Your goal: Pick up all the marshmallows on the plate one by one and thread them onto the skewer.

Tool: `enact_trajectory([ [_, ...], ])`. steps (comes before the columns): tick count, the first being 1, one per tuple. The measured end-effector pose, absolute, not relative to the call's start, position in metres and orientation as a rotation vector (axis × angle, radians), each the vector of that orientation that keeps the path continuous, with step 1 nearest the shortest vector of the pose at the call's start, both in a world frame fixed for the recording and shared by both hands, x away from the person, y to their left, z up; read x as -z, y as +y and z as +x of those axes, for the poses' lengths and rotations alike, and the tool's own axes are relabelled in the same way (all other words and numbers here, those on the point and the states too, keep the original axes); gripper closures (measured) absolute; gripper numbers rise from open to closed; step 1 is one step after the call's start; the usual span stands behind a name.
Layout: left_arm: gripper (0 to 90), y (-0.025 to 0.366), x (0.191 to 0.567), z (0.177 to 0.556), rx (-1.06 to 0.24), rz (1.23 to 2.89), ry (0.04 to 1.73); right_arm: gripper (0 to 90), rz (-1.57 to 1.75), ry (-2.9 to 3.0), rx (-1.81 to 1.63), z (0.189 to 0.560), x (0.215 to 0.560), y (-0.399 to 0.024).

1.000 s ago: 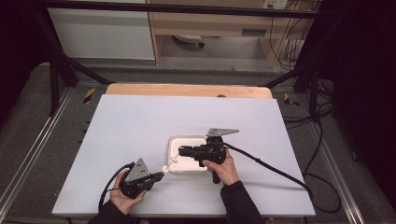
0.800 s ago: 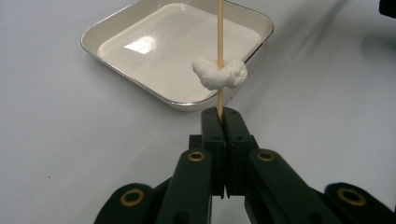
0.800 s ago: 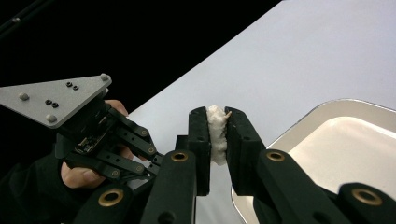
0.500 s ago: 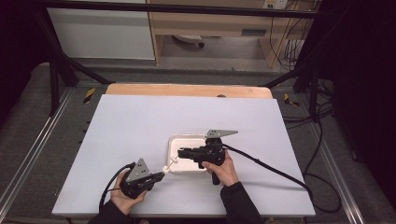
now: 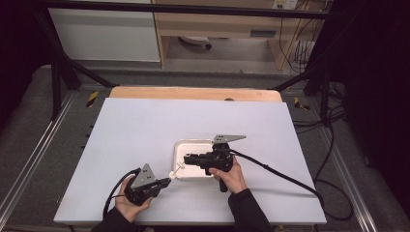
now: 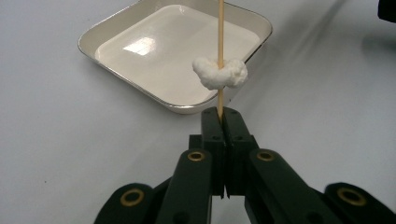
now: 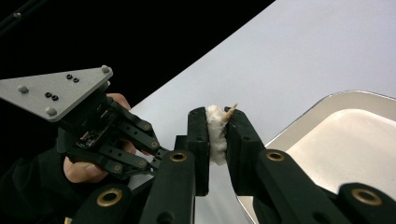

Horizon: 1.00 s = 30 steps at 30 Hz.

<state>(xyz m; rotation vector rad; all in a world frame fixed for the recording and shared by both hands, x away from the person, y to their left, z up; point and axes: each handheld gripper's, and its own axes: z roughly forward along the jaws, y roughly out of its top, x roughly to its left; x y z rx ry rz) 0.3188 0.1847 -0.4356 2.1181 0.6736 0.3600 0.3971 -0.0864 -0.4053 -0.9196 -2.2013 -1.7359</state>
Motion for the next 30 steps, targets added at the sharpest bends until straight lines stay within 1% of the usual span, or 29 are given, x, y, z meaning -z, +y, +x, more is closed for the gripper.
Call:
enact_trajectory([
  [4,89.3,0.185,0.435,0.319,-0.354,2.098,0.667,81.4,-0.920,-2.200,1.723,0.397,0.408,-0.085],
  [6,89.3,0.182,0.434,0.319,-0.387,2.112,0.669,81.3,-0.901,-2.204,1.689,0.396,0.413,-0.081],
  [8,89.2,0.184,0.435,0.321,-0.349,2.093,0.686,81.2,-0.904,-2.206,1.711,0.396,0.413,-0.081],
  [11,89.2,0.185,0.434,0.321,-0.353,2.089,0.682,80.6,-0.902,-2.212,1.712,0.396,0.413,-0.081],
  [13,89.1,0.184,0.434,0.321,-0.353,2.075,0.679,77.9,-0.905,-2.218,1.720,0.395,0.411,-0.082],
  [14,89.1,0.184,0.434,0.321,-0.353,2.076,0.680,75.2,-0.907,-2.225,1.723,0.395,0.410,-0.082],
  [15,89.1,0.183,0.434,0.321,-0.358,2.077,0.683,69.7,-0.912,-2.238,1.722,0.395,0.409,-0.083],
  [16,89.2,0.184,0.435,0.321,-0.358,2.085,0.692,60.4,-0.914,-2.246,1.716,0.394,0.409,-0.083],
  [17,89.2,0.185,0.436,0.322,-0.356,2.085,0.701,56.3,-0.920,-2.259,1.729,0.393,0.408,-0.084],
  [20,89.1,0.189,0.436,0.324,-0.347,2.069,0.725,46.6,-0.941,-2.329,1.739,0.393,0.404,-0.088],
  [22,89.1,0.191,0.435,0.324,-0.349,2.059,0.733,42.7,-0.951,-2.365,1.743,0.393,0.401,-0.090],
  [30,89.1,0.192,0.434,0.324,-0.341,2.051,0.742,16.2,-0.999,-2.536,1.718,0.393,0.400,-0.100],
])
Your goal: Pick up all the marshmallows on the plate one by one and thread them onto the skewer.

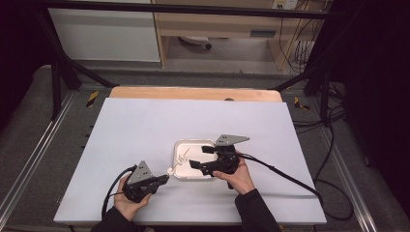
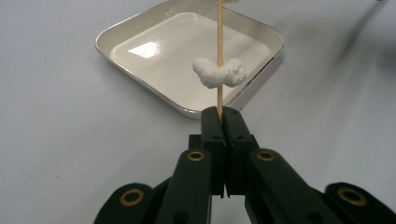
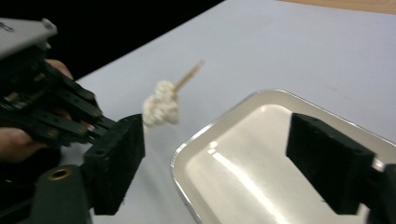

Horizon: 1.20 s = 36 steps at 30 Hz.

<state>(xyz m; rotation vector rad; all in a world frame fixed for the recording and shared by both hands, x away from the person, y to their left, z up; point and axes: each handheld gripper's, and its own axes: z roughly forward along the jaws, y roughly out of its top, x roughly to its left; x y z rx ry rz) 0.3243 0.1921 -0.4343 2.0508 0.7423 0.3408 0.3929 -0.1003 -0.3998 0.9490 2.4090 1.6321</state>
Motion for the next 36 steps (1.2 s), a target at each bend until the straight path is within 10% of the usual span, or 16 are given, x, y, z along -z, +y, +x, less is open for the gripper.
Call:
enact_trajectory([
  [12,89.0,0.194,0.431,0.325,-0.312,2.038,0.766,1.0,1.031,2.433,-1.400,0.396,0.417,-0.135],
  [36,88.9,0.192,0.402,0.340,-0.307,2.079,0.807,0.5,1.106,2.386,-1.287,0.379,0.442,-0.224],
])
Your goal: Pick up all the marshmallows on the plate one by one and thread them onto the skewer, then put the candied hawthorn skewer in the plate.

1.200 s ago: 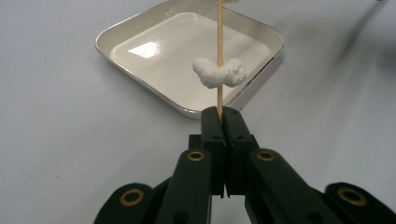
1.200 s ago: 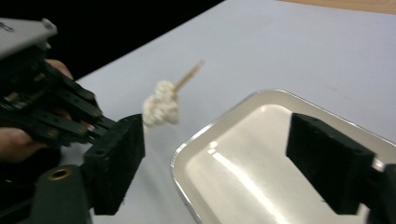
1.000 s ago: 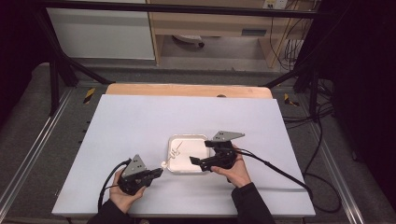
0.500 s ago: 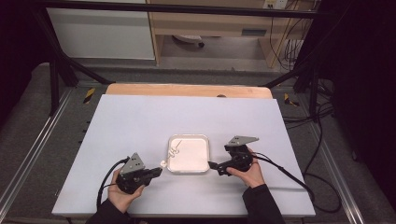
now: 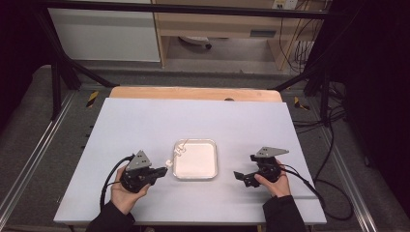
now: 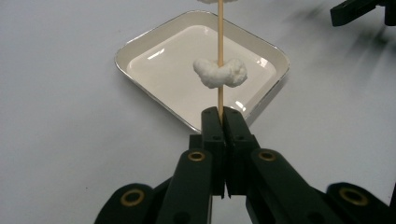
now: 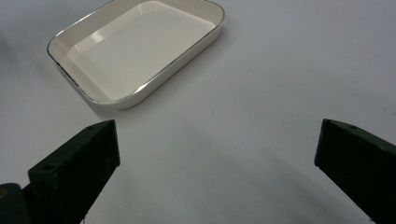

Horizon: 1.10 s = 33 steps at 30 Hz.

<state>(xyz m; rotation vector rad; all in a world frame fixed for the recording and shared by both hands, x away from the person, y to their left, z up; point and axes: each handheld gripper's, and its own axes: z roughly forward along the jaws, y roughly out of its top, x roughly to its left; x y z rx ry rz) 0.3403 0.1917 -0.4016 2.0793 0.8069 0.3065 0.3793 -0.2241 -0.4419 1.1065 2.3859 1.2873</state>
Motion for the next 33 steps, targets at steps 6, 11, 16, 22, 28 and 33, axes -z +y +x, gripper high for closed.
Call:
enact_trajectory([
  [6,88.9,0.189,0.396,0.349,-0.293,2.090,0.832,0.5,1.099,2.397,-1.269,0.377,0.445,-0.231],
  [11,88.8,0.183,0.393,0.357,-0.284,2.115,0.849,0.5,1.106,2.387,-1.275,0.373,0.447,-0.240],
  [16,88.8,0.174,0.392,0.365,-0.279,2.138,0.861,0.6,1.107,2.380,-1.284,0.371,0.448,-0.245],
  [22,88.9,0.160,0.393,0.375,-0.277,2.177,0.871,0.6,1.102,2.383,-1.278,0.369,0.450,-0.248],
  [28,88.8,0.146,0.396,0.386,-0.265,2.204,0.895,0.6,1.118,2.378,-1.280,0.368,0.450,-0.251],
  [33,88.8,0.135,0.403,0.393,-0.282,2.241,0.912,0.6,1.110,2.383,-1.278,0.369,0.451,-0.251],
])
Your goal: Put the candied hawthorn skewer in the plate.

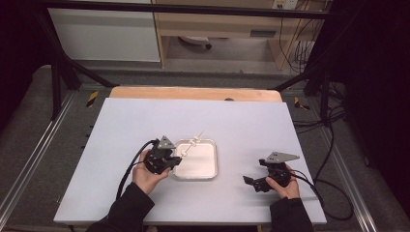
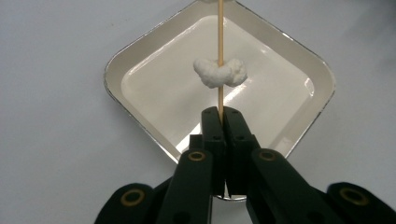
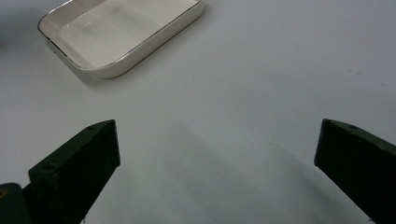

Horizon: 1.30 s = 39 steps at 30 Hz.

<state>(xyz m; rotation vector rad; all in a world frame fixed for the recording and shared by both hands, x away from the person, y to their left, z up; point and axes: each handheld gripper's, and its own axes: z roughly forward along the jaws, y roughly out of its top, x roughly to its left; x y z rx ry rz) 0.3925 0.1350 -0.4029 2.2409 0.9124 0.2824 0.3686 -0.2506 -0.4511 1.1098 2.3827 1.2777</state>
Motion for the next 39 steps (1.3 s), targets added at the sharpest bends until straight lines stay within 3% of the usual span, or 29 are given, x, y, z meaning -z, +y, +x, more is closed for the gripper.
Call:
enact_trajectory([
  [31,88.0,0.113,0.431,0.393,-0.263,2.380,0.961,0.6,1.123,2.393,-1.275,0.369,0.454,-0.249],
  [39,79.7,0.118,0.427,0.393,-0.274,2.352,0.937,0.5,1.121,2.395,-1.281,0.368,0.453,-0.249],
])
